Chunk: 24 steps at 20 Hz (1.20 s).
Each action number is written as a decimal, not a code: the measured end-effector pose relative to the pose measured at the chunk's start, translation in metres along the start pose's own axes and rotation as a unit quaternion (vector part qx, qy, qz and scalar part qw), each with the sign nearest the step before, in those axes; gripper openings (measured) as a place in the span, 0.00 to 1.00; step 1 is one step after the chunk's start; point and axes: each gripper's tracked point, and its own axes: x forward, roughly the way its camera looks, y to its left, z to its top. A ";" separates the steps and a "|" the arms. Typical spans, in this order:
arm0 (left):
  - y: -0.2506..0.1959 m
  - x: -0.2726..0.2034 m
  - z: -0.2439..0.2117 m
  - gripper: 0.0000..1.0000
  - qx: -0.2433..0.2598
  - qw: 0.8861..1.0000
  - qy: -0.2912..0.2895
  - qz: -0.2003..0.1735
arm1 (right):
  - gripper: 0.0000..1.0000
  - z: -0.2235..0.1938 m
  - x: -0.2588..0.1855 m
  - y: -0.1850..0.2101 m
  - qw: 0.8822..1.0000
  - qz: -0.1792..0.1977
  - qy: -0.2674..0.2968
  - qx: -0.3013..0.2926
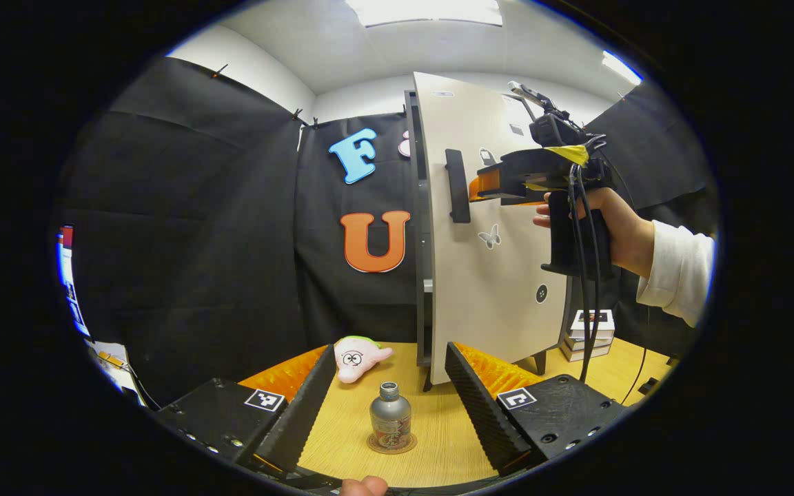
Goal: Open the cabinet door with the right hand, grasp the bottle in the cabinet with the left hand and place it on the coaster, then close the cabinet door with the right hand.
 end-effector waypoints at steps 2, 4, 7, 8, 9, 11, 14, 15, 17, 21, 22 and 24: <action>0.004 0.001 0.003 0.96 0.000 1.000 -0.001 0.003 | 0.88 0.006 -0.016 -0.010 1.000 -0.005 -0.009 0.006; 0.005 0.003 0.003 0.96 -0.002 1.000 -0.002 0.003 | 0.88 0.012 -0.041 -0.021 1.000 -0.013 -0.022 0.007; 0.001 0.004 0.005 0.96 -0.006 1.000 -0.002 -0.005 | 0.88 0.012 -0.095 -0.043 0.999 -0.031 -0.028 0.004; -0.001 0.004 0.007 0.96 -0.007 1.000 -0.004 -0.007 | 0.88 0.012 -0.113 -0.050 0.999 -0.038 -0.029 0.003; -0.006 0.004 0.008 0.96 -0.009 1.000 -0.006 -0.011 | 0.88 0.011 -0.132 -0.059 0.999 -0.045 -0.030 0.001; -0.014 0.004 0.009 0.96 -0.010 1.000 -0.009 -0.017 | 0.88 0.007 -0.170 -0.082 0.997 -0.072 -0.032 -0.008; -0.026 0.000 0.015 0.96 -0.015 0.999 -0.016 -0.026 | 0.87 -0.004 -0.224 -0.121 0.992 -0.124 -0.035 -0.006; -0.031 0.001 0.015 0.96 -0.017 0.999 -0.017 -0.030 | 0.88 -0.006 -0.237 -0.134 0.989 -0.141 -0.033 -0.002; -0.041 0.001 0.016 0.96 -0.024 0.999 -0.015 -0.040 | 0.88 -0.004 -0.268 -0.161 0.984 -0.173 -0.041 0.008; -0.051 0.000 0.020 0.96 -0.021 0.999 -0.016 -0.047 | 0.87 -0.009 -0.324 -0.209 0.969 -0.244 -0.041 -0.005; -0.053 0.000 0.021 0.96 -0.020 0.999 -0.016 -0.049 | 0.87 -0.014 -0.336 -0.216 0.966 -0.256 -0.035 -0.006; -0.061 -0.005 0.024 0.96 -0.017 0.998 -0.018 -0.052 | 0.87 -0.025 -0.353 -0.224 0.962 -0.271 -0.023 -0.003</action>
